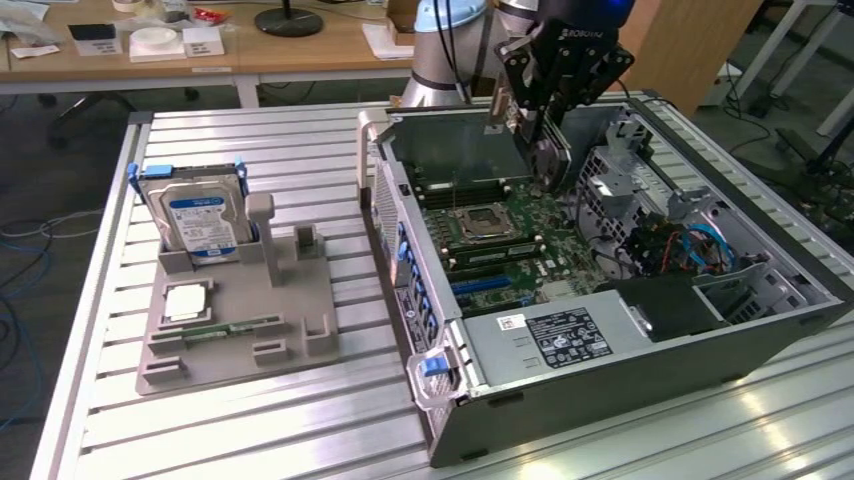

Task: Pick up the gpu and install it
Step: 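Pick up the gpu and move the gpu toward the slot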

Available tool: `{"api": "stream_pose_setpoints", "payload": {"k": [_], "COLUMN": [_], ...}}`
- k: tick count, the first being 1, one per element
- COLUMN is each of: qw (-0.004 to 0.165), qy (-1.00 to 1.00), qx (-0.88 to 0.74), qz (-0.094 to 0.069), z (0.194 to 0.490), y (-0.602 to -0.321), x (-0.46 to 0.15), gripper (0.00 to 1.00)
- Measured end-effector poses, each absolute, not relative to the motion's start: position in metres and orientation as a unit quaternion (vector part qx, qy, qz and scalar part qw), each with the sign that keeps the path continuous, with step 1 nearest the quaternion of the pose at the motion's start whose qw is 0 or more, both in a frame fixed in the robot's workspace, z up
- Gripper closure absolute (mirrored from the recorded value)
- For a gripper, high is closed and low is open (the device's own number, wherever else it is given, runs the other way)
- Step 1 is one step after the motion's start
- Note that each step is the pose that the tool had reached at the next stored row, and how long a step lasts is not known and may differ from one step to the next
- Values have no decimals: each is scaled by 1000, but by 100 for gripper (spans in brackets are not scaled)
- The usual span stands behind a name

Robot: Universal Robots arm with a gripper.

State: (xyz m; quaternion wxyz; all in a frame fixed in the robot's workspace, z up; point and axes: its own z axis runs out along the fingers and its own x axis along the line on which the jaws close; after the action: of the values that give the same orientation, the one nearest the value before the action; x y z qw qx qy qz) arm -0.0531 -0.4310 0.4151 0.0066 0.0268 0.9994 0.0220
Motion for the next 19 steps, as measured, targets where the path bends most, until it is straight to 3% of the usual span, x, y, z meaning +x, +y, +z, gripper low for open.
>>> {"api": "stream_pose_setpoints", "payload": {"k": [19], "qw": [7], "qy": [999], "qx": [27], "qz": [22], "z": [415], "y": [-431], "x": [-17], "gripper": [73]}}
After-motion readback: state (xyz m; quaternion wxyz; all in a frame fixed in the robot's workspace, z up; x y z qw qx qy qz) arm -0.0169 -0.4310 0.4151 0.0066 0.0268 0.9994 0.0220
